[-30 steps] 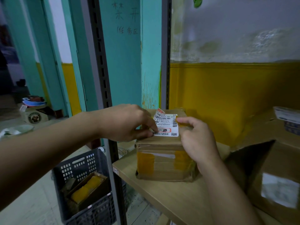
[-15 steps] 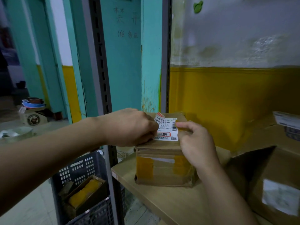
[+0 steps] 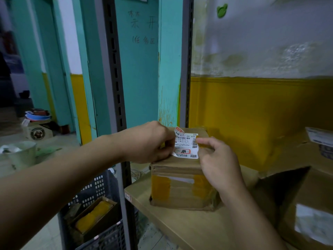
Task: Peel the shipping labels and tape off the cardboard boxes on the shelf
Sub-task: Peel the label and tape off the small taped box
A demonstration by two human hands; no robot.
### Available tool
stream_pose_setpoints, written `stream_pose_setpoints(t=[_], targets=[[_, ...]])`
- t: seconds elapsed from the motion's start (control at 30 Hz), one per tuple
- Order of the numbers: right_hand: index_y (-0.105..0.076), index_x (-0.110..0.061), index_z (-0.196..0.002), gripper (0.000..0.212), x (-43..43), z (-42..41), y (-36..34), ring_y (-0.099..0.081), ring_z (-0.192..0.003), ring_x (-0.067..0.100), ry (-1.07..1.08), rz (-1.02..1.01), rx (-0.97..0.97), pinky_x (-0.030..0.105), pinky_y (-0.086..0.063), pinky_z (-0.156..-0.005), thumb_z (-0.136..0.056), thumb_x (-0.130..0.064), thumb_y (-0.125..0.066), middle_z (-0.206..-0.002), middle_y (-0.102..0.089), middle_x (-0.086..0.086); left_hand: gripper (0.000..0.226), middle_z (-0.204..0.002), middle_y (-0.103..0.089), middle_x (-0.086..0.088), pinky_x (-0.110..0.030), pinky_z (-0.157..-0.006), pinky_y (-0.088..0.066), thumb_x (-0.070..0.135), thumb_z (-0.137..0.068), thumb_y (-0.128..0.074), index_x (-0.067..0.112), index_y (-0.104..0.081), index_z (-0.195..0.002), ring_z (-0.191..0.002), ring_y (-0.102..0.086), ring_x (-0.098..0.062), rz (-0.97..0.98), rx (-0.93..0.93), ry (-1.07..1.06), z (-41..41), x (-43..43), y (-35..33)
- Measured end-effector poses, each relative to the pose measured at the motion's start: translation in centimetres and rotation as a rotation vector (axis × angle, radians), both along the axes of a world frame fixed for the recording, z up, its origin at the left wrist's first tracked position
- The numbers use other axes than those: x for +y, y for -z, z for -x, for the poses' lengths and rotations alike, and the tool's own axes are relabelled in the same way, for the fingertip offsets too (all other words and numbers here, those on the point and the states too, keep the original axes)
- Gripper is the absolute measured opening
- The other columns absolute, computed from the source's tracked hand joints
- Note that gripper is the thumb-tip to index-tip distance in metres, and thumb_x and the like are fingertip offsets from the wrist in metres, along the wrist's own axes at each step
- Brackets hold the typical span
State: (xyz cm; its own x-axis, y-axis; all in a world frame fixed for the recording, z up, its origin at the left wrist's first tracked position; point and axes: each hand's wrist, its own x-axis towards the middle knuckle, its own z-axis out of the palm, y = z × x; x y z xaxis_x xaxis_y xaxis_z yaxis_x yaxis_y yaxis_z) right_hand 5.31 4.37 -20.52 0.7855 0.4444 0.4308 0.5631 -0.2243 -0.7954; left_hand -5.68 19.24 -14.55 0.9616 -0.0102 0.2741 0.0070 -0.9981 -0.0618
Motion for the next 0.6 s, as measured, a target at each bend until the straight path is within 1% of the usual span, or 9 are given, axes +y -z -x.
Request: stream_pose_setpoints(t=[0.13,0.17,0.23,0.33,0.37,0.43,0.5,0.53,0.6], targets=[[-0.066,-0.026,-0.117,0.032,-0.1,0.3,0.0,-0.044,-0.131,0.013,0.009,-0.016,-0.003,0.028,-0.042,-0.103,-0.092,-0.010,-0.053,-0.140,-0.051,-0.002,0.013,-0.088,-0.062,0.007,-0.012,-0.061,-0.043,0.029,-0.098,-0.055,0.019,-0.063,-0.098,-0.071,-0.055,-0.001,0.047,-0.042,-0.019,0.0,0.1,0.5],[-0.066,-0.025,-0.117,0.032,-0.1,0.3,-0.1,-0.044,-0.131,0.013,0.012,-0.018,0.001,0.027,-0.041,-0.103,-0.092,-0.010,-0.053,-0.140,-0.051,-0.002,0.011,-0.089,-0.064,0.008,-0.013,-0.063,-0.044,0.028,-0.097,-0.057,0.020,-0.064,-0.099,-0.073,-0.056,-0.001,0.064,-0.047,-0.013,0.1,0.2,0.5],[-0.067,-0.024,-0.117,0.032,-0.1,0.3,-0.1,-0.043,-0.132,0.013,0.014,-0.019,0.005,0.021,-0.039,-0.098,-0.092,-0.010,-0.054,-0.141,-0.050,-0.002,0.012,-0.098,-0.068,0.008,-0.016,-0.072,-0.048,0.025,-0.097,-0.059,0.021,-0.067,-0.105,-0.080,-0.060,-0.003,0.094,-0.041,0.011,0.4,0.3,0.4],[-0.067,-0.024,-0.117,0.031,-0.1,0.3,-0.1,-0.043,-0.131,0.013,0.016,-0.021,0.008,0.026,-0.041,-0.102,-0.092,-0.010,-0.053,-0.142,-0.049,-0.002,0.025,-0.118,-0.067,0.009,-0.024,-0.089,-0.050,0.025,-0.097,-0.058,0.024,-0.066,-0.120,-0.102,-0.062,-0.005,0.058,-0.017,0.091,1.0,0.0,0.2],[-0.067,-0.024,-0.117,0.031,-0.1,0.3,-0.1,-0.043,-0.131,0.013,0.015,-0.020,0.008,0.024,-0.041,-0.101,-0.092,-0.010,-0.054,-0.142,-0.049,-0.002,0.027,-0.123,-0.065,0.008,-0.026,-0.092,-0.050,0.026,-0.098,-0.057,0.025,-0.065,-0.124,-0.107,-0.061,-0.006,0.020,-0.014,0.126,1.1,-0.1,0.2],[-0.067,-0.022,-0.118,0.033,-0.1,0.4,-0.2,-0.042,-0.132,0.012,0.014,-0.014,0.007,0.018,-0.036,-0.094,-0.092,-0.009,-0.054,-0.142,-0.049,-0.002,0.028,-0.124,-0.066,0.006,-0.033,-0.090,-0.053,0.028,-0.100,-0.054,0.025,-0.066,-0.125,-0.109,-0.062,-0.010,-0.077,-0.017,0.182,1.2,-0.4,0.2],[-0.067,-0.022,-0.119,0.033,-0.1,0.3,-0.2,-0.040,-0.134,0.012,0.014,-0.006,0.010,0.015,-0.034,-0.089,-0.091,-0.008,-0.054,-0.143,-0.048,-0.002,0.026,-0.117,-0.069,0.006,-0.037,-0.083,-0.056,0.031,-0.100,-0.052,0.026,-0.068,-0.120,-0.103,-0.065,-0.011,-0.155,-0.020,0.201,1.1,-0.7,0.1],[-0.067,-0.022,-0.119,0.033,-0.1,0.3,-0.2,-0.040,-0.134,0.012,0.015,-0.008,0.012,0.015,-0.034,-0.090,-0.091,-0.008,-0.054,-0.143,-0.048,-0.002,0.025,-0.114,-0.071,0.006,-0.037,-0.081,-0.056,0.031,-0.100,-0.052,0.025,-0.070,-0.118,-0.101,-0.066,-0.012,-0.170,-0.024,0.205,1.0,-0.7,0.1],[-0.067,-0.022,-0.117,0.033,-0.1,0.3,-0.1,-0.043,-0.132,0.013,0.015,-0.020,0.013,0.020,-0.040,-0.097,-0.091,-0.008,-0.054,-0.142,-0.049,-0.002,0.024,-0.111,-0.072,0.005,-0.035,-0.080,-0.057,0.030,-0.099,-0.056,0.025,-0.071,-0.116,-0.099,-0.068,-0.012,-0.175,-0.012,0.202,0.9,-0.6,-0.2]])
